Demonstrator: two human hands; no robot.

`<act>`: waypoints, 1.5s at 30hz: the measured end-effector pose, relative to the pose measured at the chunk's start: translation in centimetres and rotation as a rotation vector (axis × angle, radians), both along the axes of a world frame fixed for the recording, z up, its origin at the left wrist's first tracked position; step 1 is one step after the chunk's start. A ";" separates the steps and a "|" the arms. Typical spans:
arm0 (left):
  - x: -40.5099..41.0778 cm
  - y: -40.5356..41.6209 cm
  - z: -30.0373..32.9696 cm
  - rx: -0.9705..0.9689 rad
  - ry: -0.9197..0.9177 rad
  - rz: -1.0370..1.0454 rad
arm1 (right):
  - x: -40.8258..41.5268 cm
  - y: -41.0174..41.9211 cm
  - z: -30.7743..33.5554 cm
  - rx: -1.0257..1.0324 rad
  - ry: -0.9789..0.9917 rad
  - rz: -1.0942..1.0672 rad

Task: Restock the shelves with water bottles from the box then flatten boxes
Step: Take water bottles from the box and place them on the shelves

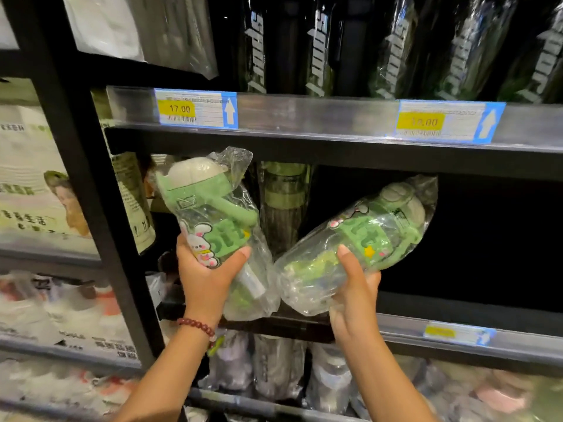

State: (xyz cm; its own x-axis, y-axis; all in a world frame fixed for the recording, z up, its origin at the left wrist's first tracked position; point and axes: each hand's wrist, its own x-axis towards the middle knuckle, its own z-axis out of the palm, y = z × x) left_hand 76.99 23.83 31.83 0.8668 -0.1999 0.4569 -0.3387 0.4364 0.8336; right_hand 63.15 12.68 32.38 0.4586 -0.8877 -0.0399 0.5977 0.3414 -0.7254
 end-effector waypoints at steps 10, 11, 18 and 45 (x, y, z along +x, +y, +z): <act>0.7 -2.8 -0.3 -0.174 0.012 -0.080 | 1.1 -1.3 -0.6 -0.104 0.004 -0.221; 0.7 -3.0 -0.1 -0.181 0.002 -0.087 | 1.2 -1.4 -0.8 -0.128 0.023 -0.240; 2.5 -3.0 -0.6 0.056 -0.139 -0.122 | 1.4 -1.7 -1.1 -0.309 0.176 -0.311; 6.9 0.6 -0.1 0.781 -0.110 -0.234 | 4.2 -2.5 -3.3 -0.798 0.727 -0.054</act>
